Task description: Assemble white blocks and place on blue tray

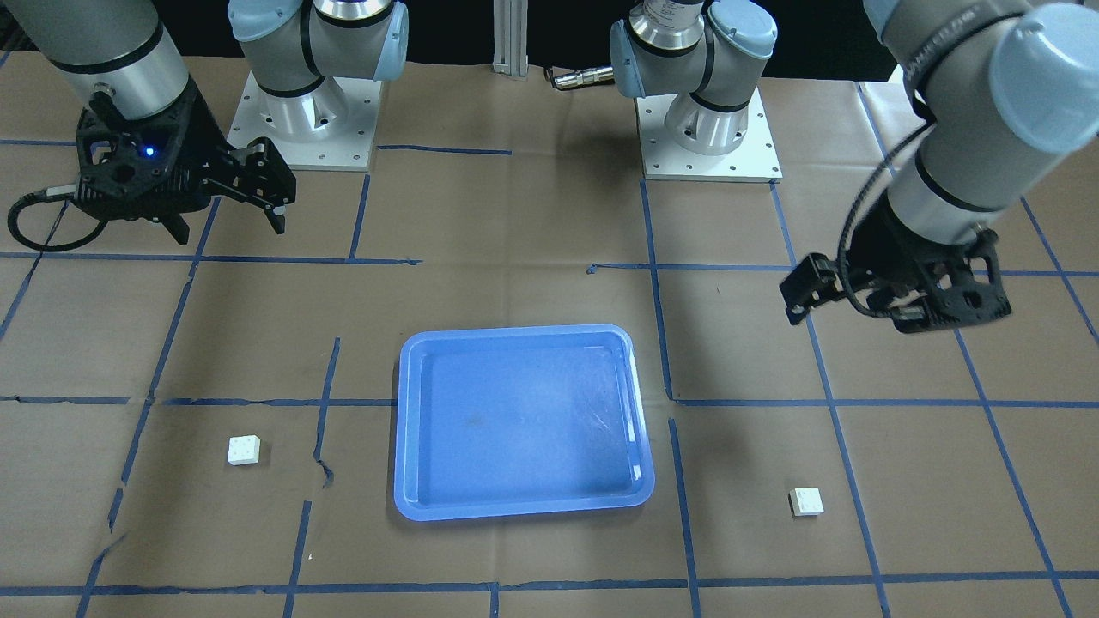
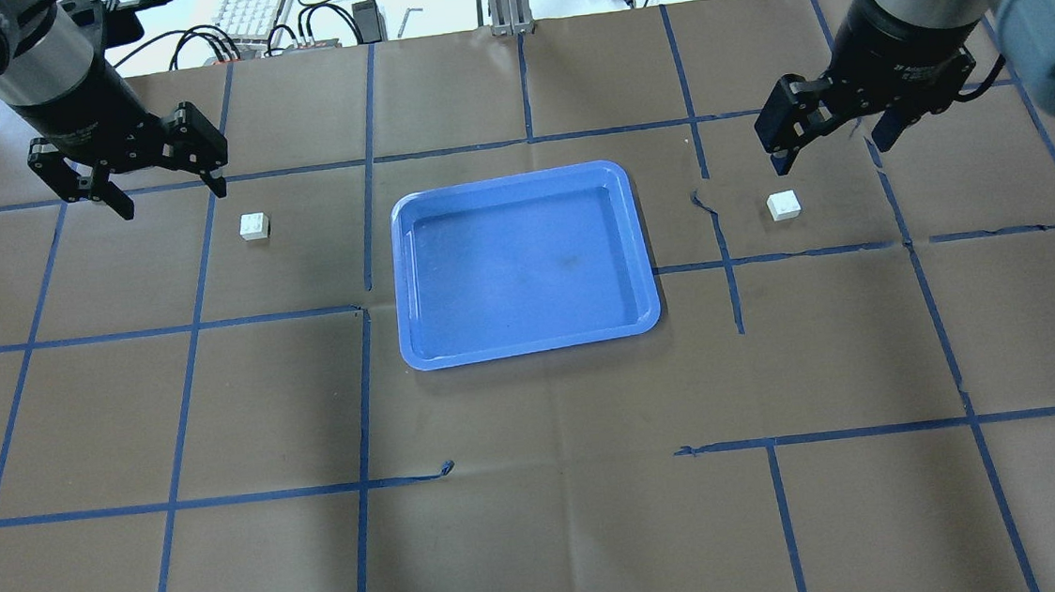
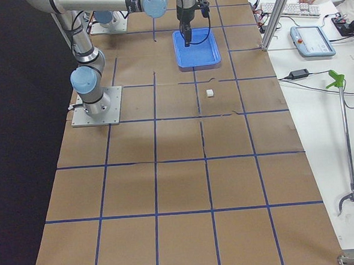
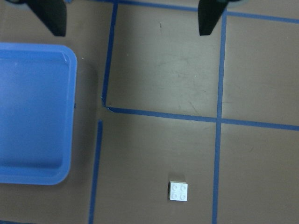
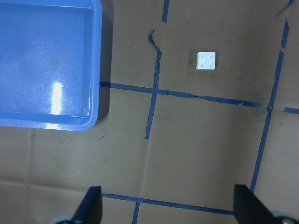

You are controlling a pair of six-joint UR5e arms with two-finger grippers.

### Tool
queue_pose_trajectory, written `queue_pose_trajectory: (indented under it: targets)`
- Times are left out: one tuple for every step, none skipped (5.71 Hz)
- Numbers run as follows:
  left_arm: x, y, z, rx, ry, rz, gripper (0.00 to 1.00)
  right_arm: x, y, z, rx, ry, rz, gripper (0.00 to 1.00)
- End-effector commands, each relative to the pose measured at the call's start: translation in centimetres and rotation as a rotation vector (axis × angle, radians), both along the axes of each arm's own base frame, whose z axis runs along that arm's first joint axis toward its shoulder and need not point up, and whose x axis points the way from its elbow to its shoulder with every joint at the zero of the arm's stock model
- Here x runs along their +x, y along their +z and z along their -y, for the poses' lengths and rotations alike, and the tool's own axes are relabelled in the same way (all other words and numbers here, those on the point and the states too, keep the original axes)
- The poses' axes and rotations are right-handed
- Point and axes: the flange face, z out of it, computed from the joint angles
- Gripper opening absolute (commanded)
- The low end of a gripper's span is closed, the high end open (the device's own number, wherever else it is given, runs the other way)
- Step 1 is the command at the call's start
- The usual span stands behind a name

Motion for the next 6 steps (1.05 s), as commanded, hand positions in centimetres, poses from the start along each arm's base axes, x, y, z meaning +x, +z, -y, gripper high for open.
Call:
queue_pose_trajectory:
  targets:
    - [4.8,-10.6,6.4,-0.038,-0.170,0.006,1.00,-1.1,-1.8,2.1,-0.008,0.167,-0.003,1.00]
    - [5.4,-15.1,7.8,-0.039,-0.223,0.005,1.00,-2.2,-2.5,2.9,0.000,0.247,0.004,1.00]
    - [5.7,-19.2,8.8,-0.060,-0.223,0.012,1.00,-2.9,-3.0,3.4,-0.005,0.340,0.003,1.00]
    - [5.5,-21.3,8.9,-0.039,-0.225,0.001,1.00,-3.1,-3.5,4.3,-0.029,0.461,-0.011,1.00]
    - [5.2,-21.5,8.9,-0.036,-0.231,-0.001,1.00,-3.7,-3.8,4.5,-0.029,0.541,-0.012,1.00]
    - [5.2,-22.0,9.1,-0.032,-0.236,-0.004,0.99,-4.7,-4.9,5.2,-0.016,0.674,-0.008,1.00]
